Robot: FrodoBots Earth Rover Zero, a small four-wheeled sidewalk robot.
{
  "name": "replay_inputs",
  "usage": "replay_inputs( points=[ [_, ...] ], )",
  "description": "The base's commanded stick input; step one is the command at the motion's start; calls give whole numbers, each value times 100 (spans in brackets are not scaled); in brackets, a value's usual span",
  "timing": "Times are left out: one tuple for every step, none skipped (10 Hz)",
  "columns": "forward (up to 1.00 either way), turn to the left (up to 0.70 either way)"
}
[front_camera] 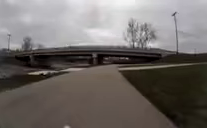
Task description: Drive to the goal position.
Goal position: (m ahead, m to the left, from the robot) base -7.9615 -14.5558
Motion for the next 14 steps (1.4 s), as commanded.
replay_inputs(
  points=[
    [100, 0],
    [100, 0],
    [100, 0],
    [100, 0],
    [100, 0],
    [100, 0],
    [100, 0],
    [100, 0],
    [100, 0],
    [100, 0],
    [100, 0],
    [100, 0],
    [100, 0],
    [100, 0]
  ],
)
